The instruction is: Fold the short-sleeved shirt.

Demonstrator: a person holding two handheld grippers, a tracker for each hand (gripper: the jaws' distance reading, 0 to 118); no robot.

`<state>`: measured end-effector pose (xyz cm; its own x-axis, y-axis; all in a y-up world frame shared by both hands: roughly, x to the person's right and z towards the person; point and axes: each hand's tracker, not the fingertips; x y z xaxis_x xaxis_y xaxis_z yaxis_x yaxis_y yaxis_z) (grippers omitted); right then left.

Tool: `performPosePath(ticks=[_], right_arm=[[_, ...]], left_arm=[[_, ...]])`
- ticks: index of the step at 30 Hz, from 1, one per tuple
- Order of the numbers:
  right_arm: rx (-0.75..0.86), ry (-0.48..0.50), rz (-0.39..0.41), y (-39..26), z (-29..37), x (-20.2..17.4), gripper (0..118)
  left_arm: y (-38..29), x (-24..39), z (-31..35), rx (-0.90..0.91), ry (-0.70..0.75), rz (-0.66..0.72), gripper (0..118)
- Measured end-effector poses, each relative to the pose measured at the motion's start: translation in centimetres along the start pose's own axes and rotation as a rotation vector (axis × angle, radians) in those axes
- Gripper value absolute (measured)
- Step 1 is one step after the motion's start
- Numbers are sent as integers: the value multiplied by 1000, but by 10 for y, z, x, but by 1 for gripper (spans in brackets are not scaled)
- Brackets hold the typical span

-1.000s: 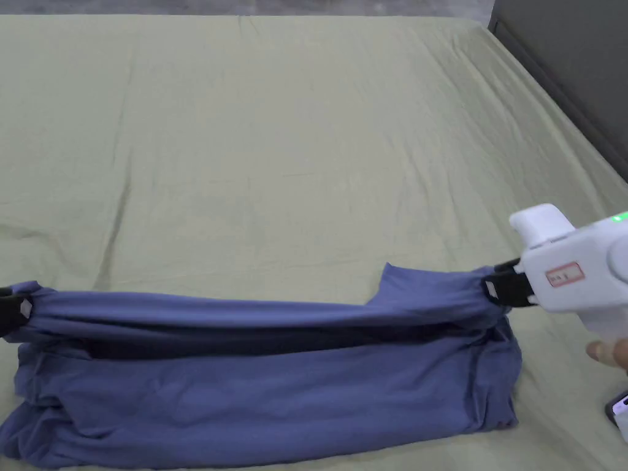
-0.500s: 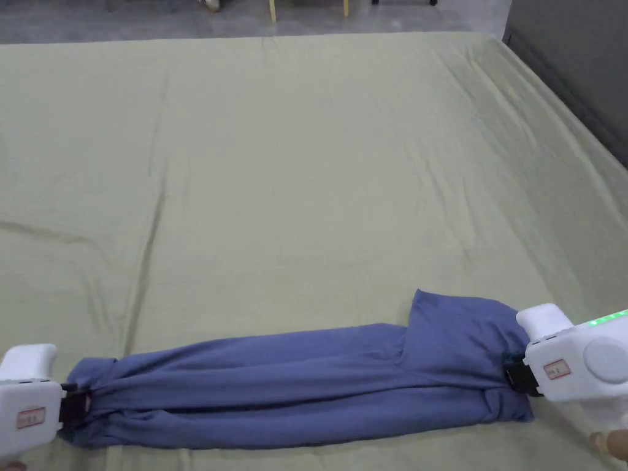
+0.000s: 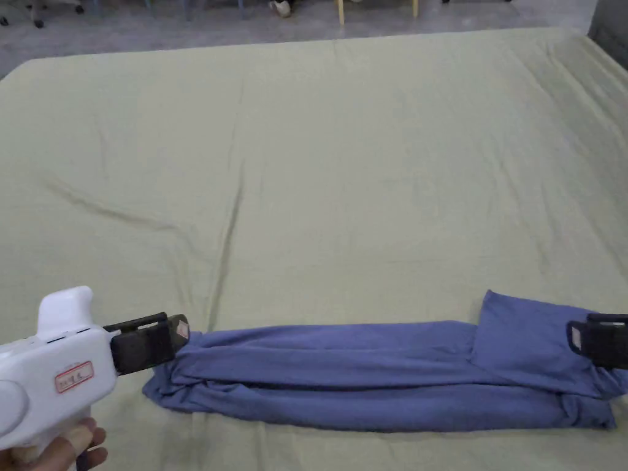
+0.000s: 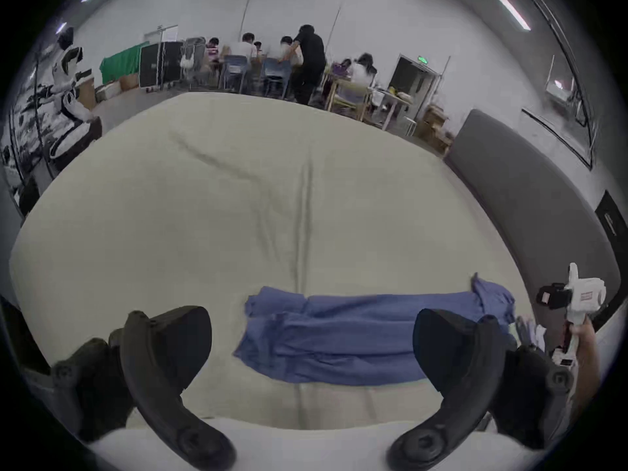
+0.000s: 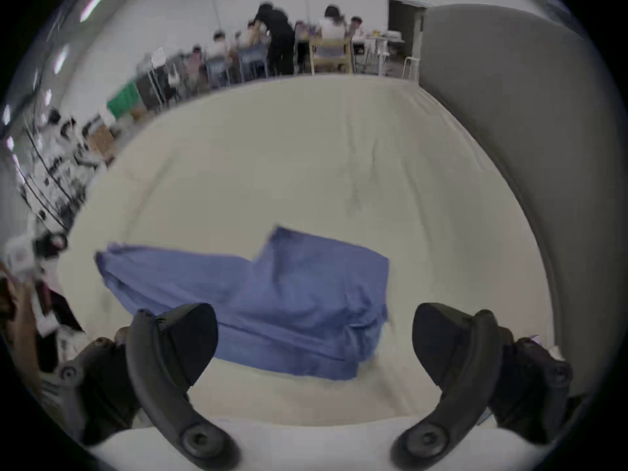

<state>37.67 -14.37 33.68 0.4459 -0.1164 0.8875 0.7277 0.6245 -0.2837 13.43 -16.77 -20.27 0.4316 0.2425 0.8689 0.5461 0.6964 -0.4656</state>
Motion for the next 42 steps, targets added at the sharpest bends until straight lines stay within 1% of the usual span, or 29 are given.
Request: performPosePath(ticks=[1,2,3,4,5,7,9,10,11,12,13,14,15,16,18,20,23,25,28,29,30,31,32,33,34,35,38,40,42], right_arm=[[17,42,-18,0,8,-7,110],[27,83,-36,-1,13,-14,93],[20,102,-57,-3,15,-22,53],[3,119,-57,-8,2,-17,3],[-16,129,-57,-13,-2,-18,3],[-45,254,-96,-21,-4,-23,3],[-56,316,-116,-28,-8,-19,3],[-54,333,-118,-31,-7,-18,3],[-54,344,-121,-32,-5,-16,3],[-48,345,-108,-34,-2,-19,3],[-56,377,-122,-35,0,-21,3],[-56,395,-135,-36,0,-20,3],[-49,414,-154,-38,0,-20,3],[-44,453,-179,-39,0,-14,3],[-43,486,-203,-40,-2,-15,3],[-51,501,-209,-39,-4,-17,3],[-60,521,-179,-39,-3,-28,3],[-69,545,-159,-39,-4,-33,3],[-75,575,-144,-39,-10,-37,3],[-76,575,-139,-38,-11,-38,3],[-76,575,-136,-38,-12,-39,3],[-78,574,-134,-37,-12,-41,3],[-80,570,-132,-37,-14,-41,3],[-78,558,-126,-36,-13,-42,3],[-78,526,-115,-34,-12,-43,3],[-80,480,-95,-32,-9,-44,3],[-61,366,-35,-29,1,-49,3],[-50,369,-36,-28,7,-52,3],[-41,397,-70,-26,9,-52,3]], left_arm=[[1,4,-4,-21,-10,2,118],[-4,6,-10,-84,-33,1,118],[-11,6,-15,-132,-64,4,113],[-18,6,-20,-161,-90,7,58],[-23,-5,-33,-176,-108,19,0],[-24,-27,-42,-180,-153,93,0],[-27,-47,-49,-140,-308,229,1],[-26,-67,-52,-141,-338,295,52],[-23,-84,-57,-124,-396,351,108],[-19,-101,-66,-127,-418,388,118],[-20,-101,-60,-152,-506,440,118],[-17,-107,-60,-77,-592,529,118],[-23,-117,-65,-127,-557,564,118],[-25,-121,-70,-143,-540,563,118],[-37,-126,-115,-222,-444,461,118],[-46,-125,-140,-312,-410,401,118],[-40,-115,-140,-232,-505,382,118],[-42,-117,-144,-242,-523,416,118],[-49,-107,-153,-265,-691,521,118],[-55,-96,-155,-288,-716,549,113],[-58,-85,-157,-298,-704,533,91],[-58,-76,-157,-292,-593,444,21],[-59,-72,-160,-304,-475,371,12],[-64,-89,-172,-322,-466,403,12],[-61,-92,-169,-283,-581,522,12],[-57,-97,-163,-255,-593,560,12],[-53,-87,-120,-210,-615,544,12],[-42,-88,-96,-203,-593,466,12],[-28,-99,-78,-192,-560,435,12]])
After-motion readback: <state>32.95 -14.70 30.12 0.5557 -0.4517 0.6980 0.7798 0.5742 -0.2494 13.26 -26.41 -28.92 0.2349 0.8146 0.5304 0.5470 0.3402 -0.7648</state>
